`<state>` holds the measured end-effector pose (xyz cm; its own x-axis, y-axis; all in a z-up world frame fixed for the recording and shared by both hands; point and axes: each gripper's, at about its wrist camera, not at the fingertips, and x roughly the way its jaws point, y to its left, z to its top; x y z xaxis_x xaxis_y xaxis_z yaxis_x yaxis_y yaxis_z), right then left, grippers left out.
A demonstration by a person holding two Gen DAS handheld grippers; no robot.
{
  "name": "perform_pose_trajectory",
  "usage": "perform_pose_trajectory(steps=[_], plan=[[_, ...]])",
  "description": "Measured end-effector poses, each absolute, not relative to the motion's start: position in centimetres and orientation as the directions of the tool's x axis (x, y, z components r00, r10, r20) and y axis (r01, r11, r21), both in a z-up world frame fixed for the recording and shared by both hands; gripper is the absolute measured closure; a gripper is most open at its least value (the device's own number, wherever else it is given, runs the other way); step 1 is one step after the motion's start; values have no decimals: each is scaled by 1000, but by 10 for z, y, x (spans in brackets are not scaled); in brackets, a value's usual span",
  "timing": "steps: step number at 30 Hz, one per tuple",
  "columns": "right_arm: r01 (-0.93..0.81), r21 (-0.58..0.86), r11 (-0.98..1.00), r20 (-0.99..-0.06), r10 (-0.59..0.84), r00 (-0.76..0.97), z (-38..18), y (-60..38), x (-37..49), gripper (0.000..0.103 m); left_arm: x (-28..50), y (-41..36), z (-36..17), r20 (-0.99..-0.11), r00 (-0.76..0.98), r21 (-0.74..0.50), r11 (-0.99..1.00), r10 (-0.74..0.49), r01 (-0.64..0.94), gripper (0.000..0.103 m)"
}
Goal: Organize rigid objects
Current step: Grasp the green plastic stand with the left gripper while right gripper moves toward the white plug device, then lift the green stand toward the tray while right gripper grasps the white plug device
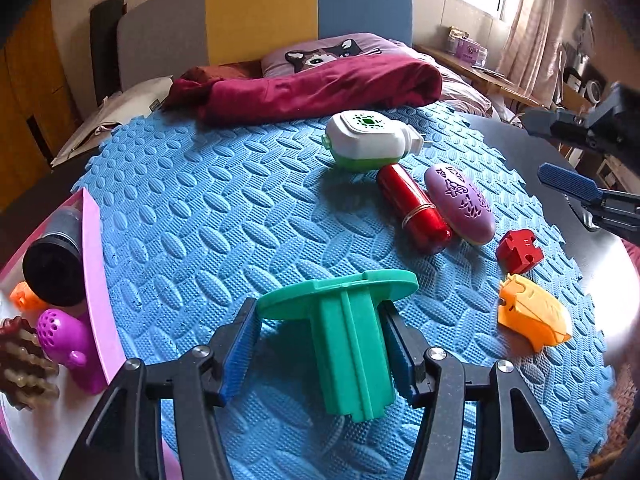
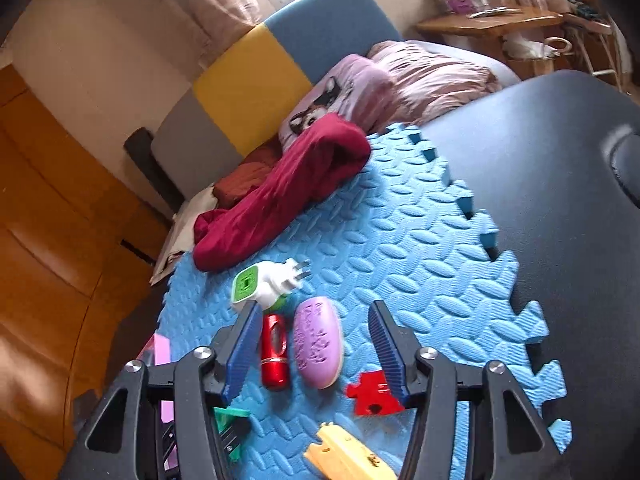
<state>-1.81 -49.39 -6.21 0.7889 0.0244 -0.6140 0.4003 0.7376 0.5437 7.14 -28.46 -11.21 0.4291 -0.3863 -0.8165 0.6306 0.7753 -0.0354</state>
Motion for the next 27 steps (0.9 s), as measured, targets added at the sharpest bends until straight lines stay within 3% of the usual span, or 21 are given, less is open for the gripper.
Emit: perform_pose_trajectory(steps=[2, 4, 5, 6, 18, 27], plan=[[371, 512, 775, -617, 30, 786, -59, -484, -12, 29, 72, -284, -112, -819, 424, -40, 775, -387, 631, 44], [338, 468, 816, -629, 40, 776, -56, -472, -4, 26, 72, -281, -110, -820, 414, -53, 772, -395, 633, 44], [326, 443, 835, -641, 41, 766, -54, -468, 1, 26, 71, -278, -109, -821, 404, -64, 768, -403, 637, 49], [306, 396, 866, -660, 36, 751, -51, -461, 7, 26, 70, -275, -107, -820, 394, -76, 761, -416, 644, 73], [7, -71, 997, -831, -63, 553, -56, -409, 99, 26, 54, -235, -80, -768, 343, -191, 704, -541, 684, 73], [-152, -233, 960, -891, -148, 430, -78, -399, 146, 25, 39, -198, -50, -701, 335, -255, 659, -630, 707, 73]])
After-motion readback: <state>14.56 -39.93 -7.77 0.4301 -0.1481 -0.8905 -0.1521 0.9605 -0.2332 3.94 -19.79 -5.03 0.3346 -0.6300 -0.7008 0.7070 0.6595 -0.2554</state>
